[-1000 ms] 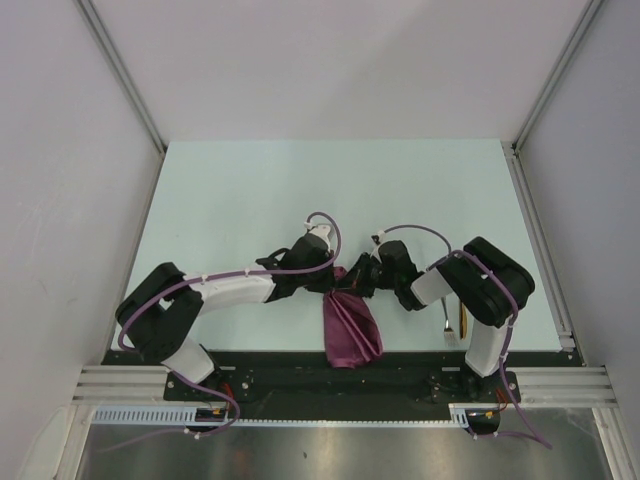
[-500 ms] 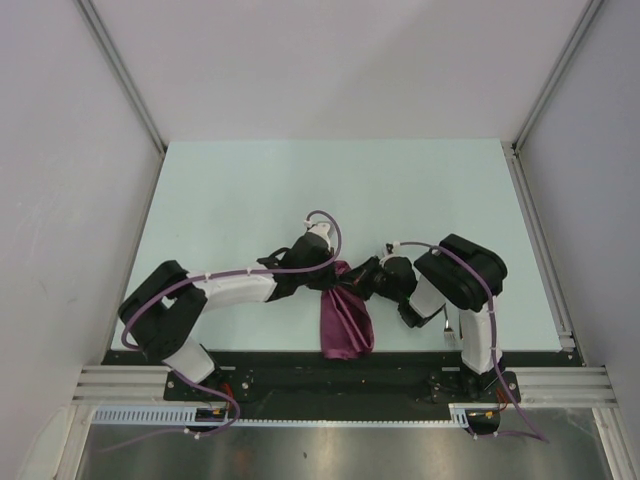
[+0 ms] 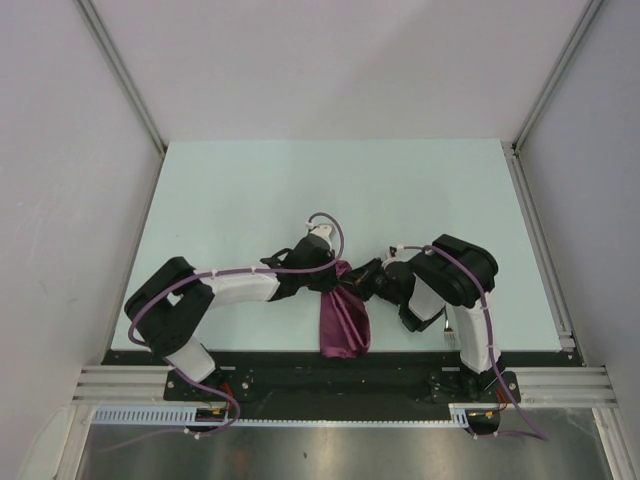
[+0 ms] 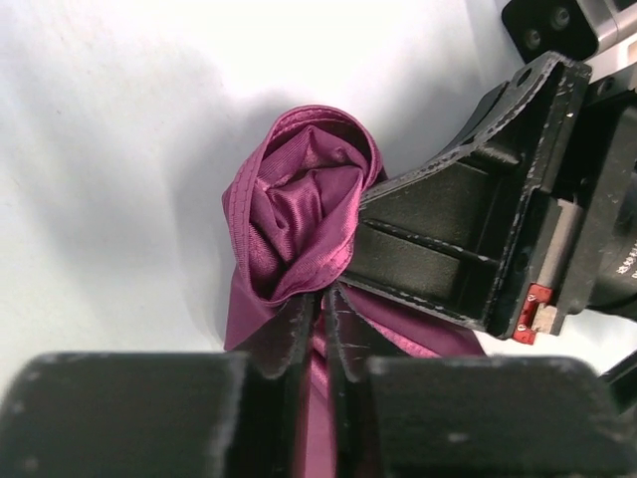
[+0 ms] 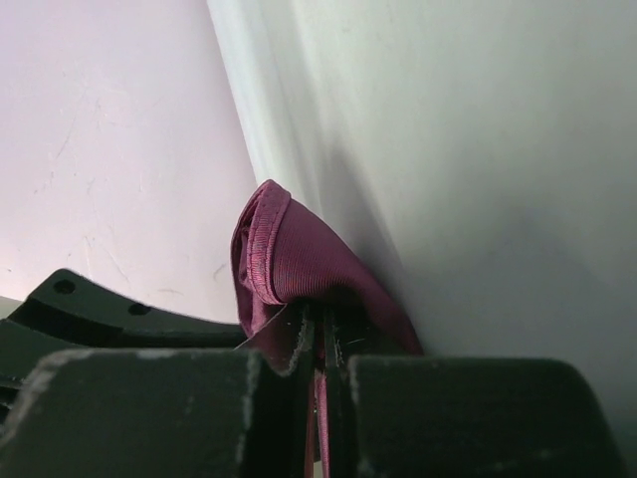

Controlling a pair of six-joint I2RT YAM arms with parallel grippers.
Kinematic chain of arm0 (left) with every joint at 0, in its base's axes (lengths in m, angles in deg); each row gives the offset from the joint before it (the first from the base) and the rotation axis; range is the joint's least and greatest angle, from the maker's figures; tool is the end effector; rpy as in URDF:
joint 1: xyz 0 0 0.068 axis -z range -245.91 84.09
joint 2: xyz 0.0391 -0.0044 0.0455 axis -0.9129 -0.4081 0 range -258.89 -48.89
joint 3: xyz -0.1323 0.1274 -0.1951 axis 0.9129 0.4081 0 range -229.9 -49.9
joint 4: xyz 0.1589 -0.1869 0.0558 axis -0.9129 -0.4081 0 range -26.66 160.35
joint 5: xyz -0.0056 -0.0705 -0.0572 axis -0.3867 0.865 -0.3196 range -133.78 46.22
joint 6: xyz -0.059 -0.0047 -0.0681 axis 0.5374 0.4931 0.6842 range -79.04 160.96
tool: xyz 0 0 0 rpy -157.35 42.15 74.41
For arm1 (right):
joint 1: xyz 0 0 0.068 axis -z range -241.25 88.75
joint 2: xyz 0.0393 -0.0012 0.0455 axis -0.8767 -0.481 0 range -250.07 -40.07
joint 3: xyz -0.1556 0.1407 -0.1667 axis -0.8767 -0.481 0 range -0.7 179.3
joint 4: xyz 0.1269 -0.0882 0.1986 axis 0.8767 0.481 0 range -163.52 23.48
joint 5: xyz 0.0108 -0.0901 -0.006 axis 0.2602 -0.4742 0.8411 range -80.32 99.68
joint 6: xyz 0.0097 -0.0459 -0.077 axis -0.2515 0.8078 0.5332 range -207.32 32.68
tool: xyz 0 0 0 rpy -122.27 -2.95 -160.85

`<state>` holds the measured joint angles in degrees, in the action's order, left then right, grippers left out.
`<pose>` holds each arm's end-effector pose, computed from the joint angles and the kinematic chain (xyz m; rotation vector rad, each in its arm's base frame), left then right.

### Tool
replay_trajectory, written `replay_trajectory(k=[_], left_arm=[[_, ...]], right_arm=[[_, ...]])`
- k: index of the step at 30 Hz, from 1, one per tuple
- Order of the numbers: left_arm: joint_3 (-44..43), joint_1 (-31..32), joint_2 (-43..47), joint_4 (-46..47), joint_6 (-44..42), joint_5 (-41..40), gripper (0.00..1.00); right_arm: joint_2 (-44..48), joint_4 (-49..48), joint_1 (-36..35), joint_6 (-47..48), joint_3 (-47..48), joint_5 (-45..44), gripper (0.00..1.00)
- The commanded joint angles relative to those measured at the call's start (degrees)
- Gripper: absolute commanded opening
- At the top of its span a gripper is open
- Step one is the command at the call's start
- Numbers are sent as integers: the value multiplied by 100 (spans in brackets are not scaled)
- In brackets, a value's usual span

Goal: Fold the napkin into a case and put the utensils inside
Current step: Stuff the top corner of the smaller-rectangle-folded napkin at the center of the board.

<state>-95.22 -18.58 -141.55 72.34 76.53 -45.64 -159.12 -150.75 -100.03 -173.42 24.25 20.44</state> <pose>0.2348 -0.2509 0.1304 0.2359 2.4505 -0.6392 0.2521 0.2219 0.0573 0.7508 2.1014 1.5611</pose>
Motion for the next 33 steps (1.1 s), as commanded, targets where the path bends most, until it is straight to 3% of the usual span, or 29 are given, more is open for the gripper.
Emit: replay_trajectory(k=[1,4,6,15,18,27,33], left_arm=[[-47,39,81,-393,-235,-129,33],[-135,39,213,-542,-366,-226,49],[-213,13,283,-656,-402,-296,53],[-205,-215,1214,-850,-288,-568,57],[-275,-425,989,-1131,-332,-526,62],[-29,-497,478,-648,-340,-68,53],[-310,-497,21,-622,-516,-121,40]], right_arm=[[-374,-1110,2,-311,212,-585,0],[-514,-1110,64,-319,212,-471,0],[-585,-1119,82,-311,221,-453,1],[-612,-900,38,-30,265,-312,4],[-462,-706,11,181,317,-312,6],[206,523,-129,858,537,-408,13],[294,621,-164,955,599,-417,14]])
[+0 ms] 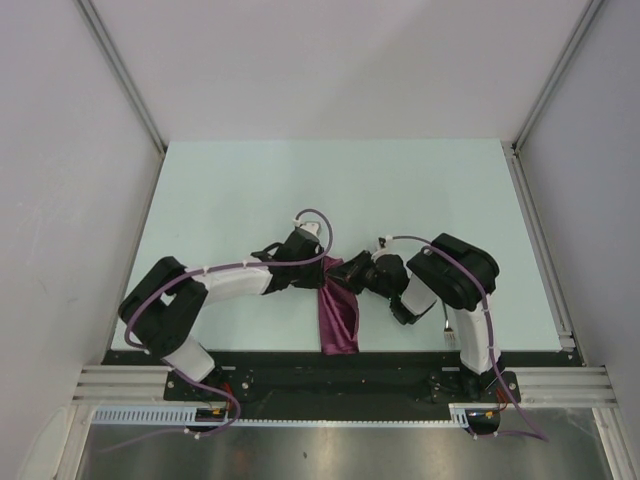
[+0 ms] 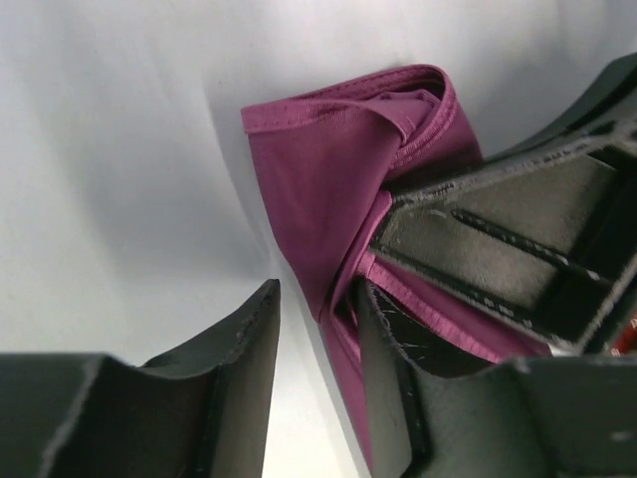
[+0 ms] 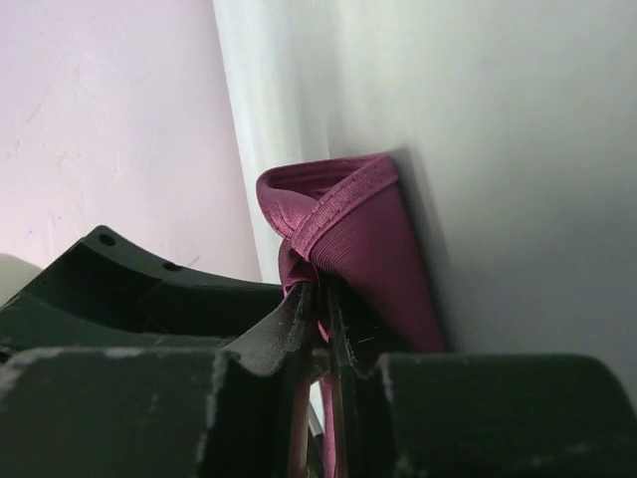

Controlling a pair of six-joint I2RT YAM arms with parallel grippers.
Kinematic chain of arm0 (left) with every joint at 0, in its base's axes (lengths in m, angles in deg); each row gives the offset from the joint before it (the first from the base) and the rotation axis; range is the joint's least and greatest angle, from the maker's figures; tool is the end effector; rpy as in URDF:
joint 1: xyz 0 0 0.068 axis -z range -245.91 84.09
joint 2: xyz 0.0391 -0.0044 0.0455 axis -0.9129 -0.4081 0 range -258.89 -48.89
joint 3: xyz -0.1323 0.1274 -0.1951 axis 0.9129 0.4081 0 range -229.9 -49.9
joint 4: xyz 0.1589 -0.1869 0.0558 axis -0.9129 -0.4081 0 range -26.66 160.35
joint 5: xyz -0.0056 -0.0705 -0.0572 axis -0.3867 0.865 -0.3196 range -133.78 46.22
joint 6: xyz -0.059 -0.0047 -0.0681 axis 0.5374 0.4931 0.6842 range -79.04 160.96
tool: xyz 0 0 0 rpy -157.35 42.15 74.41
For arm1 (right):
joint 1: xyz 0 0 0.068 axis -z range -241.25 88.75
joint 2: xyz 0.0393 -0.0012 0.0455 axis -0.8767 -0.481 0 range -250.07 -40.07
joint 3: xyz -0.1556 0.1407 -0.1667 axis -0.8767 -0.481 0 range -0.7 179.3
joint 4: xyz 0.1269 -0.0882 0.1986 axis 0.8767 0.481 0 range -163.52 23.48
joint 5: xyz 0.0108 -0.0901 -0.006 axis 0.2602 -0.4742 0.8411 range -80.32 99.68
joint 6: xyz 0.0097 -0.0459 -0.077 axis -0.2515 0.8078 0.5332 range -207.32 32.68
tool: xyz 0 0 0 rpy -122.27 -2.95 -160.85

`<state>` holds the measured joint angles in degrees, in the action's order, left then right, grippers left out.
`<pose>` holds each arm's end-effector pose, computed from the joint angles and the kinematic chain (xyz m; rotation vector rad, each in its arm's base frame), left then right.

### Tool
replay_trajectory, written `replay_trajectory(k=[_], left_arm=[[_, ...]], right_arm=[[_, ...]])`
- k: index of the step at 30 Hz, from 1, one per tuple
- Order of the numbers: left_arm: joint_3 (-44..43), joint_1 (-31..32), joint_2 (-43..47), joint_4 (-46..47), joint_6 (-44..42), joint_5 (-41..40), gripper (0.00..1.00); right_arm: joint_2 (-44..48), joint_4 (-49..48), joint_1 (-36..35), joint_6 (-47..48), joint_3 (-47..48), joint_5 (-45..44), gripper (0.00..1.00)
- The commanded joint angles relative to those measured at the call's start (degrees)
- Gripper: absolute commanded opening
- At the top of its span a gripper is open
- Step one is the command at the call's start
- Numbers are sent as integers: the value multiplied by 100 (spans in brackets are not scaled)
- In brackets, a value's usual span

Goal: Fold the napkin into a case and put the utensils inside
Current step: Stuff the top corner of the smaller-rectangle-folded napkin at the center of the board.

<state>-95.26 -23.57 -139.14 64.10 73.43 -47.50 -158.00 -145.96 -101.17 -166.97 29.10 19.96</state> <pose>0.2448 -0.2160 0.1292 0.1883 2.5169 -0.4756 0.2642 0.2399 0.0685 0.5985 2.0924 1.5205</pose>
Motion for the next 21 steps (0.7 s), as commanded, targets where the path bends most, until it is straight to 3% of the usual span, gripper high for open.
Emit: replay_trajectory(k=[1,6,8,11,14,17,21], left_arm=[[-332,10,-264,202,-258,22,40],[-429,19,-282,53,-258,-295,22],[-499,19,-195,-8,-267,-400,24],[-456,19,16,-141,-224,-383,40],[-534,10,289,-289,-232,-471,44],[-727,10,307,-369,-337,-629,44],[-1062,2,-140,-387,-548,-559,32]], right_arm=[[200,169,-42,319,122,-369,14],[226,257,-51,354,96,-404,13],[279,318,-60,398,78,-404,12],[314,424,-42,477,70,-413,12],[410,546,-51,626,96,-422,11],[551,949,-68,898,201,-439,13],[893,1724,-86,1294,456,-457,15]])
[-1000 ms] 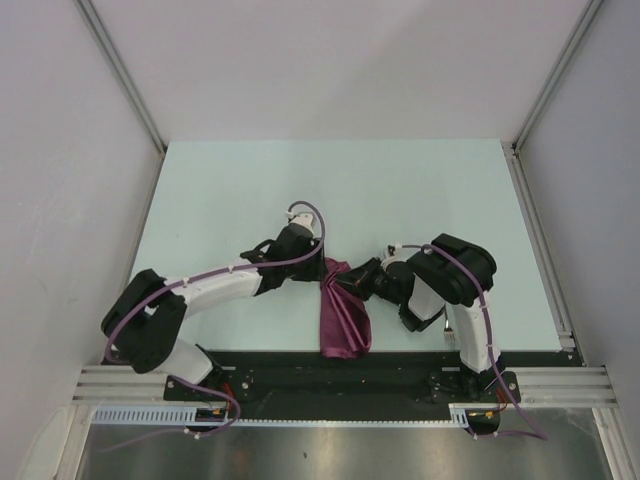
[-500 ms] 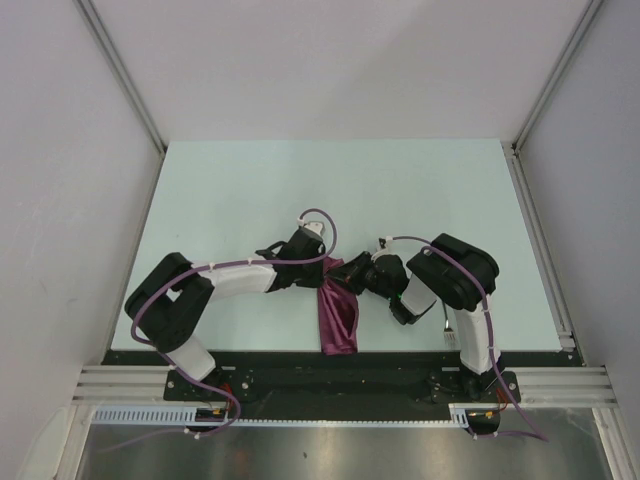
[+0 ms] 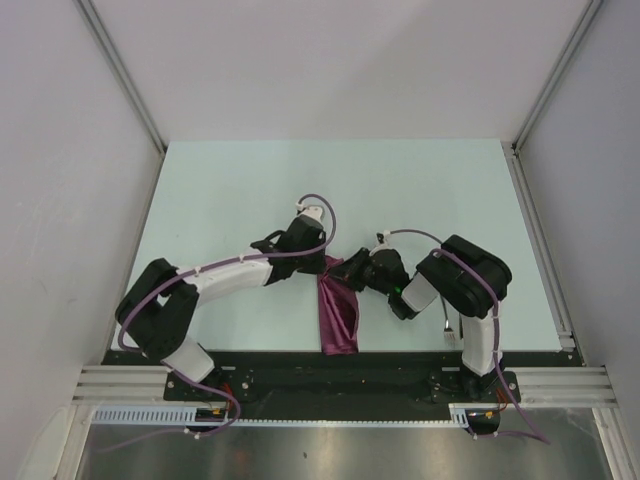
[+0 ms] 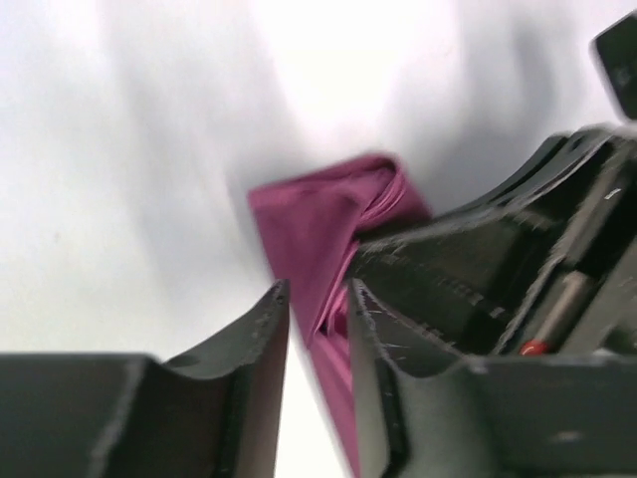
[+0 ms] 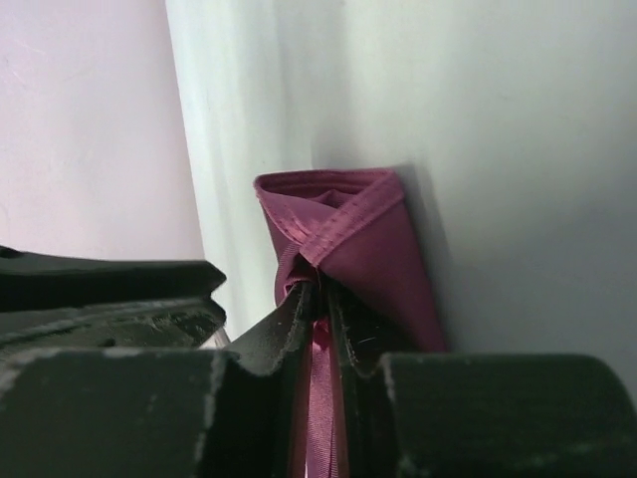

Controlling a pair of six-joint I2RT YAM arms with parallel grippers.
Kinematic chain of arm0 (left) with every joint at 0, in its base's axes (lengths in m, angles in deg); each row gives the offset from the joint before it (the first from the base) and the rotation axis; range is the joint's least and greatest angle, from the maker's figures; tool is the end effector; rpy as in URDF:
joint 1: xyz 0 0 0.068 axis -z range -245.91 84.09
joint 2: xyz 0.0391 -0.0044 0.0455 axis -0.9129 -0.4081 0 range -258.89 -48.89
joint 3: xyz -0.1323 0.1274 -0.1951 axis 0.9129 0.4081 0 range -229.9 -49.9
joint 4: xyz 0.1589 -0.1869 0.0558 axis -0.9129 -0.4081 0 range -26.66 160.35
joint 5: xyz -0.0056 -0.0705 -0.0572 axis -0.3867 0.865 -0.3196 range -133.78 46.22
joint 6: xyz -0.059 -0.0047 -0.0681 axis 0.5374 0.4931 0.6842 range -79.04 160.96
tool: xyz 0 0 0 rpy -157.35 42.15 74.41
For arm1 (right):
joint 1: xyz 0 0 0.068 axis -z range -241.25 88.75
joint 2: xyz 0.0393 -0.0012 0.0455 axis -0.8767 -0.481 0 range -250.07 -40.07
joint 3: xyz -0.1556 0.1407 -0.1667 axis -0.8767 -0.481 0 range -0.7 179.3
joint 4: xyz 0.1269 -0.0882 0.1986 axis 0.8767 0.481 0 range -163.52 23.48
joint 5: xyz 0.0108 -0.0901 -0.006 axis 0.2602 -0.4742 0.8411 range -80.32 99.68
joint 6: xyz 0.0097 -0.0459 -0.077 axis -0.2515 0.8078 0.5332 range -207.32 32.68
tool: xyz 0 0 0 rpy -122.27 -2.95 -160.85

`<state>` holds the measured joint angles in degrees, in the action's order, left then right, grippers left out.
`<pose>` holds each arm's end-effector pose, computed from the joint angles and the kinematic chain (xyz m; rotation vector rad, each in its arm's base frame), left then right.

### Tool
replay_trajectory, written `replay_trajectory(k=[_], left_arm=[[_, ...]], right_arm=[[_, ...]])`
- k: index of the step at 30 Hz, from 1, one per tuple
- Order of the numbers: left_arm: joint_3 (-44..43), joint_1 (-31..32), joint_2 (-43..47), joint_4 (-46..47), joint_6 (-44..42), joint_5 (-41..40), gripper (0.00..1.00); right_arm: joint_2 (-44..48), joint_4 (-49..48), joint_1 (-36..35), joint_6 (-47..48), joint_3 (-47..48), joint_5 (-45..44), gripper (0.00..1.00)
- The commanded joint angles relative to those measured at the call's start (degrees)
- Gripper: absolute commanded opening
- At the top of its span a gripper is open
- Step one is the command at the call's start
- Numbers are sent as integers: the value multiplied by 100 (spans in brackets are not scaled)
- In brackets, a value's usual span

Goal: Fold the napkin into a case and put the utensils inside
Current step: Stuff the top corner of the smaller-rectangle-folded napkin at the center of the board.

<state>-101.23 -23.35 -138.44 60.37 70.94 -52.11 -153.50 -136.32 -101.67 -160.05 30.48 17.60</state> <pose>0.2596 -0.2226 0.1599 0.2000 2.4333 -0.4080 0.2662 0.2414 0.0757 0.5073 2.1377 1.3796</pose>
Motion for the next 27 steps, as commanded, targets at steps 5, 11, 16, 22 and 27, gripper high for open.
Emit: replay_trajectory(k=[5,11,16,22,27], left_arm=[[-772,-20,-720,-74,-387,-71,30],[-914,-11,-888,-206,-475,-203,29],[-879,-11,-888,-189,-475,-168,29],[-1028,-12,-1107,-320,-510,-212,16],[-1028,-3,-950,-259,-537,-185,0]], right_arm=[[576,1201,-71,760,442,-221,21],[611,1113,-106,725,275,-265,17],[743,1060,-97,751,152,-326,6],[813,1086,-71,778,169,-309,4],[708,1069,-80,752,240,-283,4]])
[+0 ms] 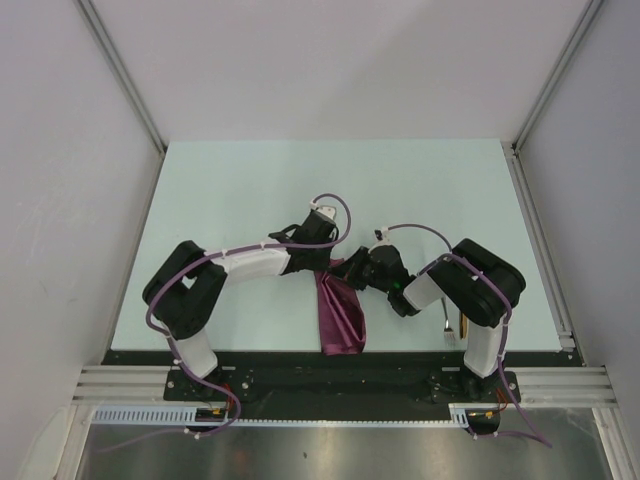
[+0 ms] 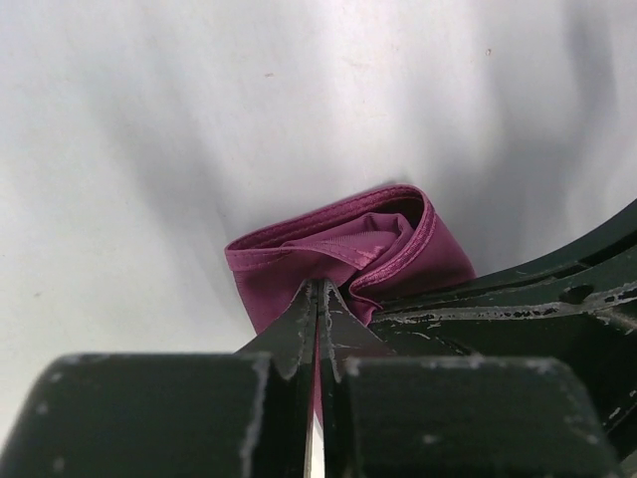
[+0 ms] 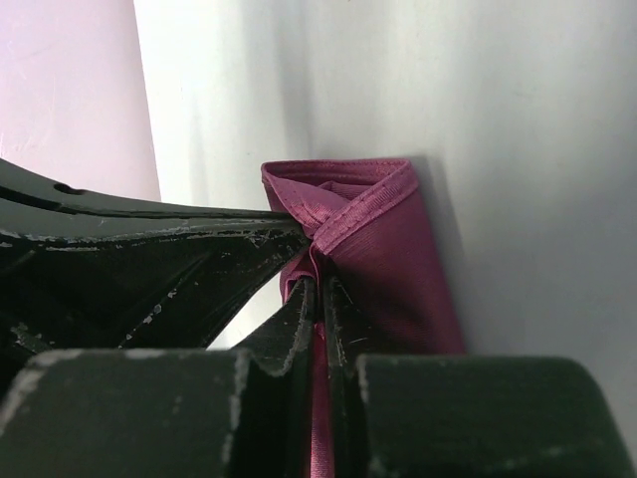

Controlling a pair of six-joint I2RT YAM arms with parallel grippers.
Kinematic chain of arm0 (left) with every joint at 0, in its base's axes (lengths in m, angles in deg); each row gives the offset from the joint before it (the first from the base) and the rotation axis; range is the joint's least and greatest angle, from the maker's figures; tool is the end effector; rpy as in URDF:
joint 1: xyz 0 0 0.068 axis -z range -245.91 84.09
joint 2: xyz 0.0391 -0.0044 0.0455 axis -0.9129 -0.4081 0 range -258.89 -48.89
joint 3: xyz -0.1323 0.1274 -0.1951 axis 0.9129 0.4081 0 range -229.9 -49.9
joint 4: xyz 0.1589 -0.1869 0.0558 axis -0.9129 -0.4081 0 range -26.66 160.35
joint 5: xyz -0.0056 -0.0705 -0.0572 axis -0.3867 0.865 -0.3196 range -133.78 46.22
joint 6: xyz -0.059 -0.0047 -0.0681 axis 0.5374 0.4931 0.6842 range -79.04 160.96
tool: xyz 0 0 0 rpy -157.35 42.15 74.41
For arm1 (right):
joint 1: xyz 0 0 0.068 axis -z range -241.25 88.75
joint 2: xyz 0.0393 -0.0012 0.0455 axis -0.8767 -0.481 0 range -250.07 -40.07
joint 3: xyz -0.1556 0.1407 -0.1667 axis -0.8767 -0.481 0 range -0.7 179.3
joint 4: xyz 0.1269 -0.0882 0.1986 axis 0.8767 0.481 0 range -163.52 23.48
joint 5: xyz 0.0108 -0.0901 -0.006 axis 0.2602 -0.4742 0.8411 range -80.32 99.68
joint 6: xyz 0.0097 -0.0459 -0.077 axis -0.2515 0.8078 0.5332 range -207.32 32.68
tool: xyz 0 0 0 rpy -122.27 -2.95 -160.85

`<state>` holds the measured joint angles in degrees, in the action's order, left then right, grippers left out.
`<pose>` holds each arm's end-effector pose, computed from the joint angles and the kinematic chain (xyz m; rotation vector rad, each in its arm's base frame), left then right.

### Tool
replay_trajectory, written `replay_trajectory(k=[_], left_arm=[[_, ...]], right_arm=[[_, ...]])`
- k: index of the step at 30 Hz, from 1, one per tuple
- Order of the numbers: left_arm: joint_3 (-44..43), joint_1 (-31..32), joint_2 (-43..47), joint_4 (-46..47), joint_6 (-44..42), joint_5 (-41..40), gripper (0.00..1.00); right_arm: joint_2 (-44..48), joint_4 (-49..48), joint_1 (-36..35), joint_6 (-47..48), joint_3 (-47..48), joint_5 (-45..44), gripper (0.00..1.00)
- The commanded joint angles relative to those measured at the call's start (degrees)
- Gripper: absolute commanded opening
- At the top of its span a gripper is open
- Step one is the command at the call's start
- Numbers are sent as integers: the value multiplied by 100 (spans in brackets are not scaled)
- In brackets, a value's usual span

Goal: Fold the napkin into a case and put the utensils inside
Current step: Stuff the top corner of the smaller-rectangle-folded napkin at the center of the board.

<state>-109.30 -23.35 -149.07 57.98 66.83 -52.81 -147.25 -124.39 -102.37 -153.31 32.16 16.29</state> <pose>0.2845 -0.2441 0.1377 0.2987 2.4904 -0.3059 0.2643 0.2432 0.0901 0.3976 2.1963 1.2543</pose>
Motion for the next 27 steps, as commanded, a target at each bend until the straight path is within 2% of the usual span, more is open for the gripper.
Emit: replay_trajectory(k=[1,10,17,21,27], left_arm=[[-248,-11,139,-21,-152,-107,0],[-55,-12,613,111,-3,279,0],[147,-3,632,208,226,605,0],[253,-3,561,287,331,596,0],[280,-12,605,305,384,447,0]], right_arm=[[65,-133,-10,61,71,-151,4],[-58,-19,-71,78,264,-143,4],[-321,-107,-45,104,581,-134,5],[-401,-318,-10,192,695,-291,11],[-296,165,96,359,713,-99,19]])
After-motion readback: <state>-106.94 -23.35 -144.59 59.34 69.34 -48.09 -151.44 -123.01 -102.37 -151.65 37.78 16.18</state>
